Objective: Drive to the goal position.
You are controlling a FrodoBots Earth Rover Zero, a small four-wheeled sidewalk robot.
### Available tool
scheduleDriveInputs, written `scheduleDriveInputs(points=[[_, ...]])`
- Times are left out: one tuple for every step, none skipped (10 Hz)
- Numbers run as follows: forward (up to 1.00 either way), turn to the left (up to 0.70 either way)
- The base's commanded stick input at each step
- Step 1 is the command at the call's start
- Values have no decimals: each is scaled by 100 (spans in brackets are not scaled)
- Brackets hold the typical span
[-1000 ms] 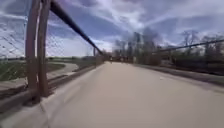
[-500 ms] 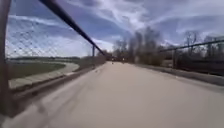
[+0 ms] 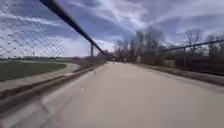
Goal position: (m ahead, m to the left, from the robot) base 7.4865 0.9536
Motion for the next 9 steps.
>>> scheduleDriveInputs(points=[[100, -31], [100, -32], [100, -32], [100, 1], [100, 1], [100, 1], [100, 1], [100, 1], [100, 1]])
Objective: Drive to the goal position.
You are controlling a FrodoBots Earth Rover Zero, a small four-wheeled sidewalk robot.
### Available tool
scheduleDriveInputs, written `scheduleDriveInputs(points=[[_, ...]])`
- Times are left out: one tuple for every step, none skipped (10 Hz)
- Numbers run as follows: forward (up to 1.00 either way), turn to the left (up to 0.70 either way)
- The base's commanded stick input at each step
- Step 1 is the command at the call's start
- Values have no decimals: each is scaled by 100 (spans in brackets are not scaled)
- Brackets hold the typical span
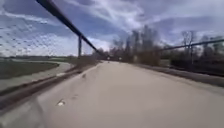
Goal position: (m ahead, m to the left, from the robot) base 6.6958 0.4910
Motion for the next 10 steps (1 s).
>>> scheduleDriveInputs(points=[[100, 1], [100, 1], [100, 1], [100, 1], [100, 1], [100, 1], [100, 1], [100, 1], [100, 1], [100, 1]])
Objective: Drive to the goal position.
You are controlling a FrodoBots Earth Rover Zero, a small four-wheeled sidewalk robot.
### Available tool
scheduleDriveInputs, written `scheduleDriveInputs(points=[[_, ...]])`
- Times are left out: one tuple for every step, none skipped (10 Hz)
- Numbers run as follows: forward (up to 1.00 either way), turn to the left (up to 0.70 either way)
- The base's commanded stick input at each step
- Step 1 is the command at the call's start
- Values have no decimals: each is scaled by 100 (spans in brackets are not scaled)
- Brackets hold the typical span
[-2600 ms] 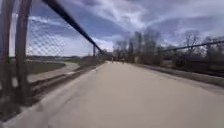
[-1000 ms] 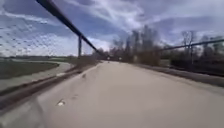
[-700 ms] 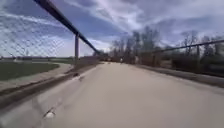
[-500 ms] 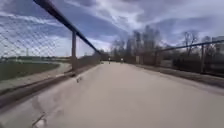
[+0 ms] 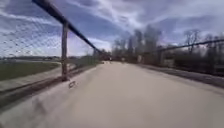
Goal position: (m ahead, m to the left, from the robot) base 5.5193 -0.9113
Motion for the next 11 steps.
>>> scheduleDriveInputs(points=[[100, 1], [100, 1], [100, 1], [100, 1], [100, -5], [100, -20], [100, -27], [100, -28], [100, -18], [100, -2], [100, 1]])
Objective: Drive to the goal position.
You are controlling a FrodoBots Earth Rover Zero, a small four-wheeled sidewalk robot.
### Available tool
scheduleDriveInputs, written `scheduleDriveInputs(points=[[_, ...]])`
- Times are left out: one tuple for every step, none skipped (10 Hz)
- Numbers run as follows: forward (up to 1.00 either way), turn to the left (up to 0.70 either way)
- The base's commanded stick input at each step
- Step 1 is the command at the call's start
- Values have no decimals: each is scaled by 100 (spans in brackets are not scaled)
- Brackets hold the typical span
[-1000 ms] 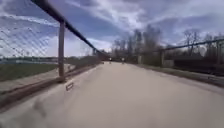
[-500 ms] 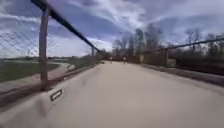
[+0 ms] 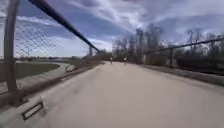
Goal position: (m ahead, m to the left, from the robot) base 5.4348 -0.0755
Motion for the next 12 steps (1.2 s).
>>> scheduleDriveInputs(points=[[100, 1], [100, 1], [100, 1], [100, 1], [100, 1], [100, 1], [100, 1], [100, 1], [100, 1], [100, 1], [100, 1], [100, 1]])
